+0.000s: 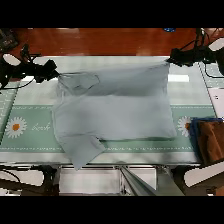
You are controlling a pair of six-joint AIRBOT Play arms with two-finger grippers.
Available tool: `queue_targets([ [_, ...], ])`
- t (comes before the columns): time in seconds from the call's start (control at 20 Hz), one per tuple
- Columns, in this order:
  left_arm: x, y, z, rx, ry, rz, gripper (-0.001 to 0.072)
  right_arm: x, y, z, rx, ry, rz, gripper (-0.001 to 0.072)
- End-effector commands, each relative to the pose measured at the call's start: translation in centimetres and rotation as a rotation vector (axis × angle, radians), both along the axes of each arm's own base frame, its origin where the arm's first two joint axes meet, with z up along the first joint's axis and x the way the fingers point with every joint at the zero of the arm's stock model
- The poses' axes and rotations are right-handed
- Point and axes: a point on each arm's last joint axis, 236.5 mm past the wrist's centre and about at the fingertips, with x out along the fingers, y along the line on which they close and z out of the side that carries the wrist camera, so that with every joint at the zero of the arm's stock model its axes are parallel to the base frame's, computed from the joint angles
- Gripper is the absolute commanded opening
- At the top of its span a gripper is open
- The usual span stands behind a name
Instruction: Fold the shirts.
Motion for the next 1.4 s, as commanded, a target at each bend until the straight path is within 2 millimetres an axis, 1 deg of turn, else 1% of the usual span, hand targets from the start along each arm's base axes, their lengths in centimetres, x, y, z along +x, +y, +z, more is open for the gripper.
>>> queue_targets([
  [0.0,-1.4,-1.3,-0.6,-0.008,0.055,-0.107,0.0016,0.5,0.1,-1.8,0.038,0.066,-0.006,0.0020],
  [0.1,-4.0,-2.4,0.3,0.007,0.092,-0.238,0.0016,-1.3,-0.1,-1.5,0.042,0.115,0.037,0.0021],
  [0.15,-5.3,-2.5,0.7,0.023,0.114,-0.288,0.0016,-2.5,-0.5,-1.3,0.041,0.147,0.061,0.0021],
  [0.25,-7.9,-2.0,1.0,0.074,0.179,-0.351,0.0016,-5.4,-1.7,-1.4,0.035,0.241,0.096,0.0021],
  [0.35,-10.7,-1.6,0.2,0.096,0.265,-0.389,0.0016,-9.0,-2.8,-2.6,0.006,0.380,0.139,0.0021],
  [0.45,-13.0,-2.3,-1.9,0.063,0.343,-0.401,0.0016,-11.4,-3.1,-4.7,-0.010,0.481,0.148,0.0020],
  [0.5,-13.8,-2.6,-3.2,0.055,0.370,-0.403,0.0016,-12.3,-2.8,-5.9,0.000,0.518,0.152,0.0021],
  [0.6,-15.5,-3.4,-5.4,0.041,0.415,-0.405,0.0016,-13.8,-2.4,-8.1,0.019,0.573,0.148,0.0020],
  [0.7,-16.5,-3.9,-6.7,0.030,0.439,-0.404,0.0016,-14.4,-2.7,-9.6,0.012,0.597,0.122,0.0021],
  [0.8,-17.0,-4.0,-7.1,0.026,0.453,-0.405,0.0017,-14.4,-2.6,-9.9,0.019,0.603,0.106,0.0021],
  [0.85,-17.0,-4.0,-7.0,0.025,0.453,-0.402,0.0034,-14.4,-2.6,-9.9,0.021,0.604,0.098,0.0081],
  [0.9,-17.2,-4.1,-6.9,0.021,0.462,-0.409,0.0190,-14.4,-2.6,-9.8,0.027,0.612,0.083,0.0352],
  [0.95,-17.5,-4.0,-6.6,0.021,0.475,-0.423,0.0451,-14.8,-2.5,-9.6,0.026,0.622,0.093,0.0409],
  [1.0,-17.9,-3.2,-6.0,0.034,0.501,-0.434,0.0506,-15.1,-3.0,-9.2,0.023,0.630,0.090,0.0408],
  [1.05,-18.2,-2.3,-5.2,0.033,0.514,-0.431,0.0506,-15.4,-3.9,-8.4,0.017,0.626,0.068,0.0408],
  [1.1,-18.4,-1.3,-4.3,0.024,0.511,-0.406,0.0506,-15.4,-5.3,-7.3,0.004,0.603,0.033,0.0407],
  [1.2,-19.1,0.8,-2.4,0.013,0.487,-0.331,0.0506,-16.2,-8.8,-4.9,-0.032,0.558,-0.061,0.0407],
  [1.25,-20.2,1.6,-1.7,0.014,0.472,-0.301,0.0506,-16.8,-10.2,-4.0,-0.032,0.527,-0.109,0.0407],
  [1.3,-21.5,2.0,-1.6,0.015,0.460,-0.278,0.0506,-17.6,-11.3,-3.6,-0.023,0.492,-0.164,0.0407],
  [1.35,-23.3,2.2,-2.0,0.009,0.463,-0.251,0.0506,-18.6,-11.8,-3.6,-0.011,0.466,-0.210,0.0407],
])
